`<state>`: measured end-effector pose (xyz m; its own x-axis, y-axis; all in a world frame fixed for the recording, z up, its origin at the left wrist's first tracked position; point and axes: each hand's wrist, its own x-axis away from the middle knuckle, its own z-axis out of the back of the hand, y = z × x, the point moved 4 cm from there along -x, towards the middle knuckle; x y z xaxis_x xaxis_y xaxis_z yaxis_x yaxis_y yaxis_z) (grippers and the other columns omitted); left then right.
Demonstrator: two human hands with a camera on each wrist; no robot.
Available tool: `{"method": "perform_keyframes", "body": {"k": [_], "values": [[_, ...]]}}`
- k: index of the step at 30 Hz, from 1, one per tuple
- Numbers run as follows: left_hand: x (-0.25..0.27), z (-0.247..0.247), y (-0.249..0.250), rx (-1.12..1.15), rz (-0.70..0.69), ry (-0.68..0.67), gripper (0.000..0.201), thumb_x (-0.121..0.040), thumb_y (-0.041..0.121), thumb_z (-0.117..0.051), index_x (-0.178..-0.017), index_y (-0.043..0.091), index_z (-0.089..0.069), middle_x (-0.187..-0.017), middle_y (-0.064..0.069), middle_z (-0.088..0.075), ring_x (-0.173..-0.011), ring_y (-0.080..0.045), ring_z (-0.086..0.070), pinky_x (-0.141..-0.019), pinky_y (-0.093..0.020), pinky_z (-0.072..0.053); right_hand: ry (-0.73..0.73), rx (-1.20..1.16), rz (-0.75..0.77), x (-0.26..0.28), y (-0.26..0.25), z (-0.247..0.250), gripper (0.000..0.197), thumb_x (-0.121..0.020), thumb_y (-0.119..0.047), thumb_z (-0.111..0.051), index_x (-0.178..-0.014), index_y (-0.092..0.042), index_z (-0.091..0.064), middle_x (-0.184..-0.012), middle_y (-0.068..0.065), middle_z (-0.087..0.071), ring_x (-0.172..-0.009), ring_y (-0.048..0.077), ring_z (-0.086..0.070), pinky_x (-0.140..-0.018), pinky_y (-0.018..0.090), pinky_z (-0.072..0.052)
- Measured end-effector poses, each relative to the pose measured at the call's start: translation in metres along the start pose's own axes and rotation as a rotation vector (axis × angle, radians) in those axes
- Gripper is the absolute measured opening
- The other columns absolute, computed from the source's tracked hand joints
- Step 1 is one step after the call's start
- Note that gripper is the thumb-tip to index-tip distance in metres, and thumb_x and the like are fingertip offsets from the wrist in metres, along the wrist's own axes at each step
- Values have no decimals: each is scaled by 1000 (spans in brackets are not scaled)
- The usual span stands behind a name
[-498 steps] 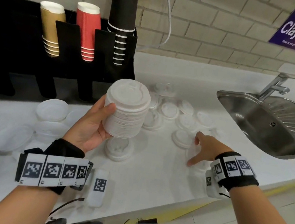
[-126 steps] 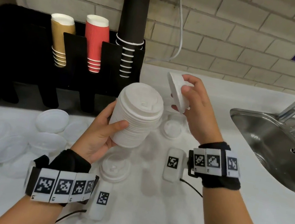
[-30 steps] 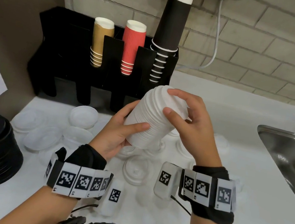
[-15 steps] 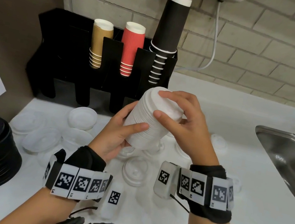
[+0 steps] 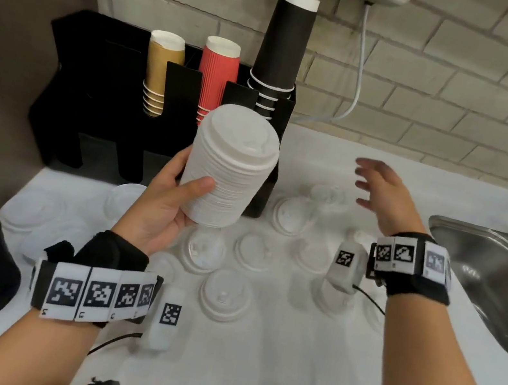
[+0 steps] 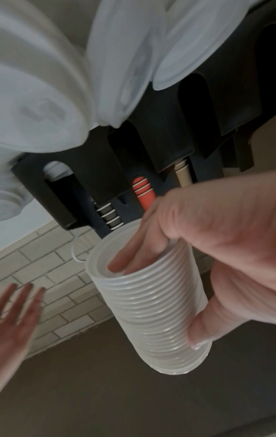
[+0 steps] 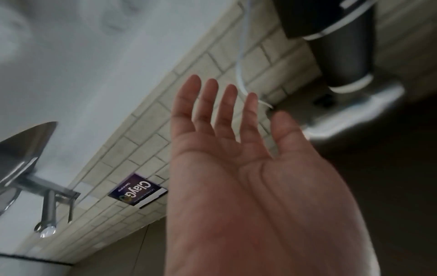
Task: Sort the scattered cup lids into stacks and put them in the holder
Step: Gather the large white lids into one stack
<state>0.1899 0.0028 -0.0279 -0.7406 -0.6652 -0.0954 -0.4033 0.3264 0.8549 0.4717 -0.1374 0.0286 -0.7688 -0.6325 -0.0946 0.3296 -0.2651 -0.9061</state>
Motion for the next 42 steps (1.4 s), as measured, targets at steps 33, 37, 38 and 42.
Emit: {"method": "perform_keyframes", "body": {"k": [33,37,38,42], "values": [[6,4,-2,-44,16,12,110,-44,48,-95,-141,26,-48,-131,0,-63,-120,-21,-61,-79,-31,-58,-430,1166,-184,-40,78,-36,97,-70,-45,-78,-147,-28,-23,-145,11,-31,-128,37,-41,-94,46,-43],[5,5,-3,-35,15,14,110,-45,47,-96,-142,26,-47,-133,-2,-62,-121,-21,-61,-79,-31,-57,-441,1118,-41,-46,65,-74,97,-75,-48,-75,-151,-22,-22,-150,13,-26,-137,35,-29,-107,45,-32],[5,5,-3,-36,15,14,109,-45,47,-96,-141,26,-48,-132,-1,-62,-120,-21,-61,-79,-31,-57,-452,1149,-32,-48,64,-83,97,-75,-49,-74,-151,-20,-20,-150,13,-27,-138,34,-29,-108,44,-31],[7,9,-1,-45,10,22,103,-46,47,-95,-138,29,-51,-131,0,-63,-119,-20,-62,-78,-31,-58,-495,1222,-56,-50,66,-97,98,-74,-41,-75,-151,-24,-16,-147,12,-35,-132,36,-38,-103,45,-40]]}}
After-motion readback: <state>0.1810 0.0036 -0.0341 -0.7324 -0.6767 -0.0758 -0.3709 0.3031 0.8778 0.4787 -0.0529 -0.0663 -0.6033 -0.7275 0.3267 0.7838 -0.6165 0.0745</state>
